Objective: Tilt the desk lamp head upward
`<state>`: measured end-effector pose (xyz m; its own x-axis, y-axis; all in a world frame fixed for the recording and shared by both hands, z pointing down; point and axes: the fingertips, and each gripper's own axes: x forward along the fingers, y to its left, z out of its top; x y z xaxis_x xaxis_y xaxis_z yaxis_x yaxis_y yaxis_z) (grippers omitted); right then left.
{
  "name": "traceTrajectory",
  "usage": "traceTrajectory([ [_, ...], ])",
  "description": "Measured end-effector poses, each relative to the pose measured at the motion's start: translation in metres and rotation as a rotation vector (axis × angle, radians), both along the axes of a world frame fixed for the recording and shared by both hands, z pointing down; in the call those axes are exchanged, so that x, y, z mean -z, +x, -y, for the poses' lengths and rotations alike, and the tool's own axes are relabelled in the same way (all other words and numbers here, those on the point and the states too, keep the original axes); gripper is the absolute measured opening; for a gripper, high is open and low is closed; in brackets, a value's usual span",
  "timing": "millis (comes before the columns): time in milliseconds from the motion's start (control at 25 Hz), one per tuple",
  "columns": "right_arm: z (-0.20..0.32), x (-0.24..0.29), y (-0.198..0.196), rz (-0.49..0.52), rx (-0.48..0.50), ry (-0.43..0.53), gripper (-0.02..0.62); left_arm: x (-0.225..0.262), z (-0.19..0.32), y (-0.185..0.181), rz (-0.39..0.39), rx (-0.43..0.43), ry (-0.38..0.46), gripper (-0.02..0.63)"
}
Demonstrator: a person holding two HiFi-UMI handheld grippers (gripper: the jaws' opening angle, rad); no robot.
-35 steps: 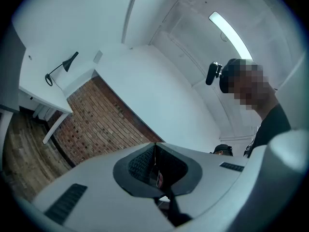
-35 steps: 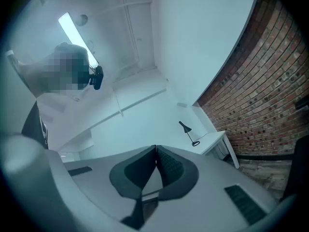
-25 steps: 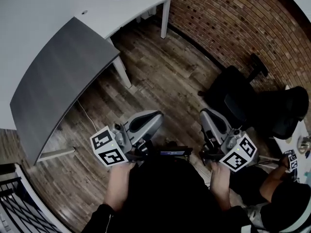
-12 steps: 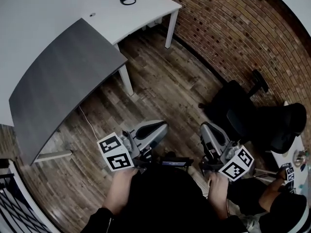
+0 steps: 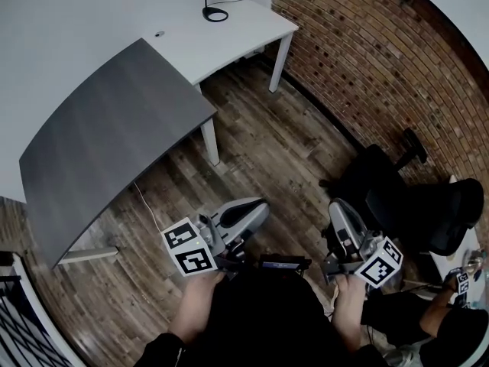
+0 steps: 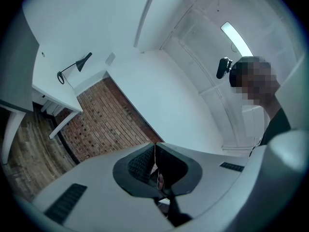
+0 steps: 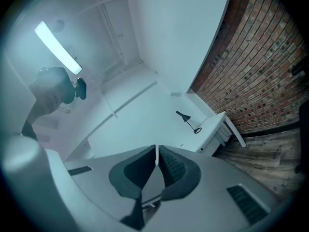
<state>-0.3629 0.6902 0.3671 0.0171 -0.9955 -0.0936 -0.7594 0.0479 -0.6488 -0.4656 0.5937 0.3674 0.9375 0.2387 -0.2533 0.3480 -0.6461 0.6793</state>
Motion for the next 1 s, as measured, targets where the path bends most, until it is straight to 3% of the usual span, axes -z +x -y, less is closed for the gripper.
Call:
traceTrajectory([
  [280, 0.015, -0.002, 0.001, 0.036, 0.018, 0.025, 0.017, -0.004, 0.016, 0.005, 0.000, 0.009, -0.017, 0.014],
  [560, 0.041, -0.016, 0.043, 0.080, 0.063, 0.053, 0.017, -0.013, 0.028, 0.037, 0.036, 0.038, -0.006, 0.012],
  [1000, 0.100, -0.004, 0.173, 0.140, 0.189, 0.141, 0.017, -0.001, 0.067, 0.158, 0.100, 0.138, 0.021, 0.012],
])
